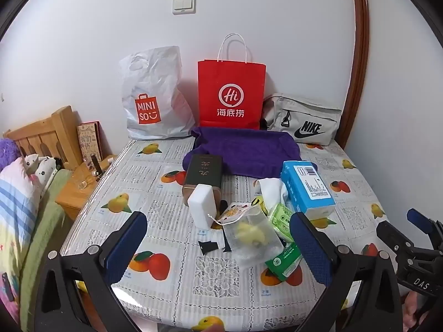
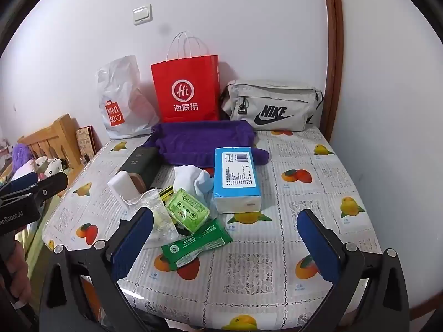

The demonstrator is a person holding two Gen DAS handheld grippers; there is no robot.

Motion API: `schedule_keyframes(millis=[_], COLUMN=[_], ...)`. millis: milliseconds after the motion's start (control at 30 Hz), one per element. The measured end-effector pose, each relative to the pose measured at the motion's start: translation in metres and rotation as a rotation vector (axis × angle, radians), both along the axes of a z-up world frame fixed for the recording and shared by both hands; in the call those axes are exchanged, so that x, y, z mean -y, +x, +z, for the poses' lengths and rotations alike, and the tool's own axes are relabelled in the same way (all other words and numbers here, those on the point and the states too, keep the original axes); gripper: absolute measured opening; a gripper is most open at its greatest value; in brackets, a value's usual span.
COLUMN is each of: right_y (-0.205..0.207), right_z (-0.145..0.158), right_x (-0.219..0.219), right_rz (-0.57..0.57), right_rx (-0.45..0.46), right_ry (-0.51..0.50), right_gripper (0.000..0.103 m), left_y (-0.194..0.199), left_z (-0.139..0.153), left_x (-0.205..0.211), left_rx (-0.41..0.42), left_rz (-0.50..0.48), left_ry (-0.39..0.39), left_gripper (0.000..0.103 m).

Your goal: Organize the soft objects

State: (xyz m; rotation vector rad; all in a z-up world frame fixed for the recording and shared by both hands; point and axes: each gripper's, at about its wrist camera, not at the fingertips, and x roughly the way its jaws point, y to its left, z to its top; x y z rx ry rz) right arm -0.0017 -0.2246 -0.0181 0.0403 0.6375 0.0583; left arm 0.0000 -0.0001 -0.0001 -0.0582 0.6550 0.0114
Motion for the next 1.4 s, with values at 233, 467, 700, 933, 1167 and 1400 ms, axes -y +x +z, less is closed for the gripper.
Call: schedule_keyframes(millis=[233,467,700,933,1167,1400], right_y=[-0.004,-0.005,-0.006,-0.007,-0.007,-0.008], right_z=[0.001,0.000,0.001,0.000,0.000,-0.001], right_x=[-0.001,-0.004,-0.001,0.001,0.001,0.000], right_rz=[0.002,0.001,0.001,0.001,0.001,0.003], right_rx=[-0.003,0.000,0.007,0.005,0.005,0.005], right_ry=[-0.003,-0.006,-0.001,0.000,0.001,0.004], right_gripper=[0.103,0.103,0.103,0.103,0.103,0.103], left_y=[-0.004,-0.004,-0.006,-0.006,-0.005,-0.005], left_z=[0.001,0.006,0.006,0.007,0.008,0.009], left_x=[0.004,0.008,0.005,0.004,0.003,0.002], left_rx=[0.006,0.010,0.014,0.014,0.013,0.015], left_rz=[-0.003,-0.015,-0.015,-0.014,-0.011,-0.009], left_ry=[0.032,0.028,0.026,0.024,0.026,0.027], left_gripper=[0.103,0.103,0.103,0.103,0.103,0.103])
